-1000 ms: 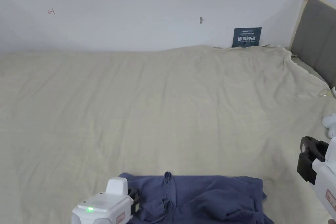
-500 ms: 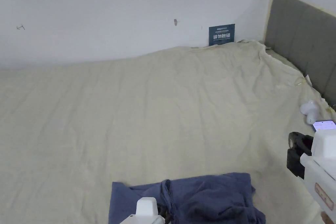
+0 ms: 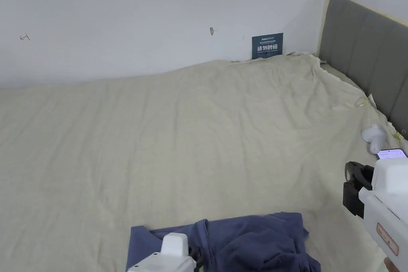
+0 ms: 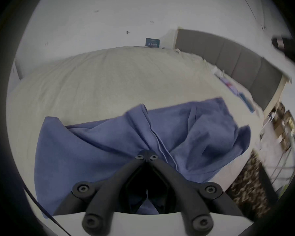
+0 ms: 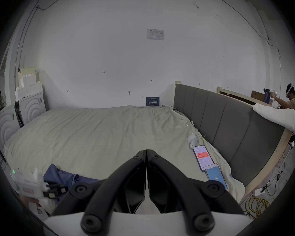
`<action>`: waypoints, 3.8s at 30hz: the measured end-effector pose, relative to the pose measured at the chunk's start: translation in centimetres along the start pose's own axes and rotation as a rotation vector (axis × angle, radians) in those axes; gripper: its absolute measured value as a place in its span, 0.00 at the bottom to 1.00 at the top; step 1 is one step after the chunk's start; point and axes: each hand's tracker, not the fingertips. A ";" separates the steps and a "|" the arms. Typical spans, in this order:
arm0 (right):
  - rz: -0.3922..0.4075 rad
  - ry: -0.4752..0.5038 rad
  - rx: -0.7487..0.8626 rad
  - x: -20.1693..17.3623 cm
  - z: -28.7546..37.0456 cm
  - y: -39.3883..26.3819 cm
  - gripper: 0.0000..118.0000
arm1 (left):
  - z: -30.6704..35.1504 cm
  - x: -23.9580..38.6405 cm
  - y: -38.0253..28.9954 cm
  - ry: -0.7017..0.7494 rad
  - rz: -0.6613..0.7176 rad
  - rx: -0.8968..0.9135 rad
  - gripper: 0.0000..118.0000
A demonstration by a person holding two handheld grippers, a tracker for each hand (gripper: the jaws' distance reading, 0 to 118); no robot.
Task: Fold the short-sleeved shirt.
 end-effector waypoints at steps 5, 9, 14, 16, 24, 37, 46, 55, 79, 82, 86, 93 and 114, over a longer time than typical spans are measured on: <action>0.008 0.005 0.007 -0.6 0.1 0.7 0.00 | 3.9 -4.7 3.8 -0.066 0.168 0.011 0.00; 0.013 0.013 0.011 -1.3 0.2 1.2 0.00 | 6.2 -8.5 5.9 -0.056 0.211 -0.004 0.00; 0.019 0.024 0.006 -1.6 -0.3 1.0 0.00 | 5.8 -12.3 6.3 -0.029 0.237 -0.140 0.07; 0.025 0.031 0.002 -1.8 -0.4 1.0 0.00 | 5.0 -13.7 5.9 -0.021 0.265 -0.166 0.31; 0.033 0.025 -0.011 -1.0 -1.1 0.5 0.00 | 2.0 -16.4 4.0 -0.007 0.378 -0.229 0.79; 0.041 0.008 -0.018 -0.3 -1.1 0.0 0.00 | 0.2 -15.5 2.5 -0.006 0.328 -0.262 0.19; 0.033 0.012 -0.009 -0.4 -0.9 0.2 0.00 | 3.0 -15.6 2.6 -0.065 0.391 -0.180 0.04; 0.030 0.020 0.008 -0.7 -1.0 0.9 0.00 | 10.1 -20.2 2.9 0.019 0.462 -0.091 0.04; 0.004 0.048 0.014 -1.4 -0.6 0.6 0.00 | 8.8 -10.1 10.7 -0.145 0.348 -0.163 0.04; 0.001 0.041 0.017 -0.9 -0.3 0.6 0.00 | 5.8 -7.1 10.9 -0.183 0.312 -0.208 0.04; -0.004 0.029 0.017 -0.3 -0.2 0.5 0.00 | 1.8 -3.4 10.3 -0.203 0.260 -0.278 0.04; -0.013 0.010 0.008 0.9 -0.1 -0.1 0.00 | -5.0 1.3 7.2 -0.115 0.196 -0.399 0.04; -0.015 0.006 0.017 1.3 0.4 0.1 0.00 | 4.9 3.1 9.8 -0.059 0.106 0.004 0.95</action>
